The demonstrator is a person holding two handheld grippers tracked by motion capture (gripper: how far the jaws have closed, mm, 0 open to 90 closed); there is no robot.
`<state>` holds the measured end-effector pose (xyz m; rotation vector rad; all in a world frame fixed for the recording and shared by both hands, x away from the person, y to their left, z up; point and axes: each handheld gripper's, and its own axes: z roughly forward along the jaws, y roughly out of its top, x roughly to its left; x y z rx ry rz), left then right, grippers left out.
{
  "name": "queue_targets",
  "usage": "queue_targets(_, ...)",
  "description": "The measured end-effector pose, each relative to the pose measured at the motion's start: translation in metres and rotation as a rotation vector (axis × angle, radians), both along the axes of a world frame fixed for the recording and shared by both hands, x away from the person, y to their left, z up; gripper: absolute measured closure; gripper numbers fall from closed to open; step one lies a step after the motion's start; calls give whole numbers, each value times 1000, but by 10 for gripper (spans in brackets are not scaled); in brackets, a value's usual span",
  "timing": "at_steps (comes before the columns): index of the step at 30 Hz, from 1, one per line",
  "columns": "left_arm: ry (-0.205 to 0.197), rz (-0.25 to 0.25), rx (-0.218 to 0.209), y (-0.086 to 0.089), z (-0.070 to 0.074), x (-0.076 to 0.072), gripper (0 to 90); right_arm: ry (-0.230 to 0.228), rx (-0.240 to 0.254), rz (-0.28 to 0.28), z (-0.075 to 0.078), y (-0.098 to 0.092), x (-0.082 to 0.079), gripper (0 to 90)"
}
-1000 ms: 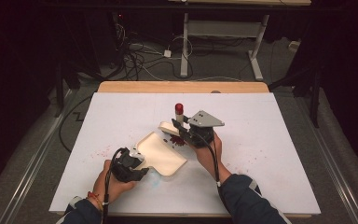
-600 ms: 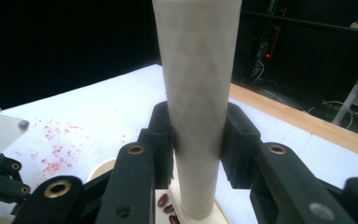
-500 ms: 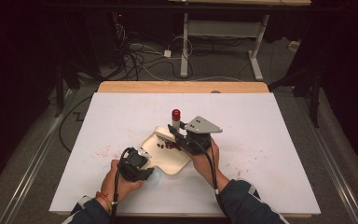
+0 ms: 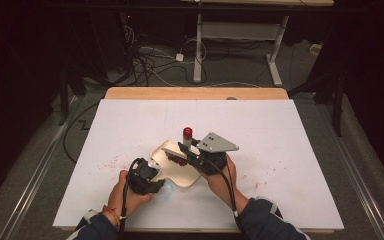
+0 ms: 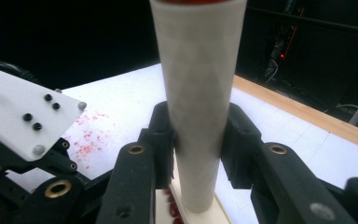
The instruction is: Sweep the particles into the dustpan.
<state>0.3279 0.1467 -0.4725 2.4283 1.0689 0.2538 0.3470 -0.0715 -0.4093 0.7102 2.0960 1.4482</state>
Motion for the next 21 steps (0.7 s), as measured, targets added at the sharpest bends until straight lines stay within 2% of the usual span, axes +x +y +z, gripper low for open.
queue_targets(9, 0, -4, 0, 0, 1, 0, 638, 2, 14, 27, 3, -2, -4, 701)
queue_targets(14, 2, -11, -2, 1, 0, 0, 638, -24, 16, 34, 6, -2, -4, 704)
queue_targets(17, 4, -19, -5, 3, 0, -1, 639, -34, 32, 34, 7, -4, -1, 704)
queue_targets(18, 5, -20, -9, 4, -1, -1, 638, -43, 64, 39, 10, -8, 0, 704)
queue_targets(21, 5, -22, -8, 4, -1, -1, 639, -62, 62, 41, 16, -11, 1, 704)
